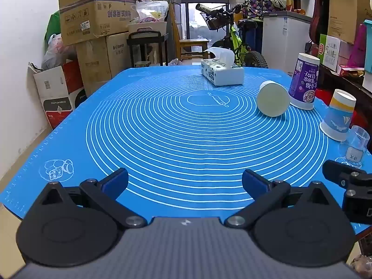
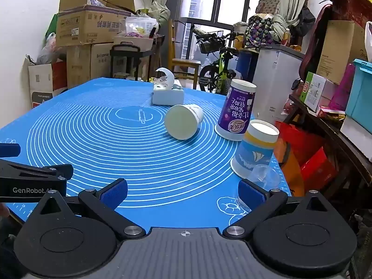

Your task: Flip cup upside down

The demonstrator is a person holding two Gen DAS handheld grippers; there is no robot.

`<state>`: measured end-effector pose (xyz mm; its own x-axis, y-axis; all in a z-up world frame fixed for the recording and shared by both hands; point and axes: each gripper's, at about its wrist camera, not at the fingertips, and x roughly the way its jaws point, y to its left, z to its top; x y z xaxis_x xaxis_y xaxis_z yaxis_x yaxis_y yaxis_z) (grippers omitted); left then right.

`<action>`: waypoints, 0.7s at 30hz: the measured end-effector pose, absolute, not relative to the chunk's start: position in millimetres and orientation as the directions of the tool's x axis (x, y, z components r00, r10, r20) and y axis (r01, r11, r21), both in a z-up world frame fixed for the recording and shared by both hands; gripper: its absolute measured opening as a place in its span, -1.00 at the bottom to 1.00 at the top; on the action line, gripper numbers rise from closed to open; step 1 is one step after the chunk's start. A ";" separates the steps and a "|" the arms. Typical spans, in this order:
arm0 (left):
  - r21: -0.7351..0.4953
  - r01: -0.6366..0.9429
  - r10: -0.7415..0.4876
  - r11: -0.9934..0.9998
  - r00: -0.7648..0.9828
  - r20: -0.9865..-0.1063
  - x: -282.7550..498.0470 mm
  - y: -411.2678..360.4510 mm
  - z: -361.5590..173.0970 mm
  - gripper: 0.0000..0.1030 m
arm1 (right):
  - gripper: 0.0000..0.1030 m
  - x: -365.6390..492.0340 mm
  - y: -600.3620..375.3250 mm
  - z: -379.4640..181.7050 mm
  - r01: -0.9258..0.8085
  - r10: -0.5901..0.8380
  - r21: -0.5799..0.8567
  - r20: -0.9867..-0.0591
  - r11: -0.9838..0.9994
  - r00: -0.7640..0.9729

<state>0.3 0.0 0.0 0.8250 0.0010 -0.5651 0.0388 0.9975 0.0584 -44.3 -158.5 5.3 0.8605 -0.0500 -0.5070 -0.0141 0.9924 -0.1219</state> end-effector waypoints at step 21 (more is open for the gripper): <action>0.058 0.059 -0.015 0.997 0.822 -0.569 1.1 -2.6 -1.5 0.99 | 0.95 -43.9 -160.8 6.6 -0.003 -0.059 -0.121 -0.509 0.993 0.859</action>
<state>1.1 -2.6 -1.5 0.8222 -0.0153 -0.5689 0.0586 0.9966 0.0579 -43.9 -160.8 6.6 0.8589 -0.0589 -0.5088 -0.0035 0.9927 -0.1208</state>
